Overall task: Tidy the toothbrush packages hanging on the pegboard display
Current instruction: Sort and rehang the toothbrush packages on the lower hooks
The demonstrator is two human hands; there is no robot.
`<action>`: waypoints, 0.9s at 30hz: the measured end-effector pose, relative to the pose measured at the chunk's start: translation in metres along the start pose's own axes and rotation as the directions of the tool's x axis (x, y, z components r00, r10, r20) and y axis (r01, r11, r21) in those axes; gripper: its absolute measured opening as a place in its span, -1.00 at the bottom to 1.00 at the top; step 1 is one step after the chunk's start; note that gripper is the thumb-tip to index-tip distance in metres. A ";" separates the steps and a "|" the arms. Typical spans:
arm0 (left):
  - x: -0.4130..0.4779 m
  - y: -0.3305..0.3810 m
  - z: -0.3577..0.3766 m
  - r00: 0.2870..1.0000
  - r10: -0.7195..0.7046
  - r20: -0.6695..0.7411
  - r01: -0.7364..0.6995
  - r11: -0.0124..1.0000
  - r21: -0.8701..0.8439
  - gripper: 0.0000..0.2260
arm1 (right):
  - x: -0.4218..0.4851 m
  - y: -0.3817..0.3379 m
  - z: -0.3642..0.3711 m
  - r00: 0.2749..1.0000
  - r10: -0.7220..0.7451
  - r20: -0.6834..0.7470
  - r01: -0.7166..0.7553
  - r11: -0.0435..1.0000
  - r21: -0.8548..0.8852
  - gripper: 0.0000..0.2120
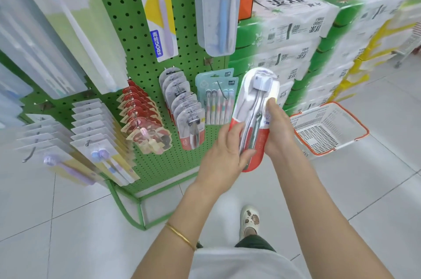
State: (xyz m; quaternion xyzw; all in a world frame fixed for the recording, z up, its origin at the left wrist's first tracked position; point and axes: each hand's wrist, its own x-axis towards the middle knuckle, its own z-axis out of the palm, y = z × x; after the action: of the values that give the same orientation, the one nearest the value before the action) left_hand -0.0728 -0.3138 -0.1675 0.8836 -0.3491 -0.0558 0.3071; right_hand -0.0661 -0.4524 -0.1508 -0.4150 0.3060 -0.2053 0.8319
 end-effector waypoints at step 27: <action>0.030 -0.019 -0.024 0.875 -0.313 0.370 0.485 0.546 -0.683 -0.81 | 0.011 0.014 -0.015 0.957 0.042 0.286 0.041 0.960 -0.276 -0.87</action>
State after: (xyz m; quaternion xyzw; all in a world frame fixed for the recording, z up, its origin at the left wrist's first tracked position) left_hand -0.0315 -0.3105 -0.1560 0.7173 -0.1113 -0.3553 0.5889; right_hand -0.0671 -0.4591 -0.1727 -0.5537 0.2069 -0.0970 0.8008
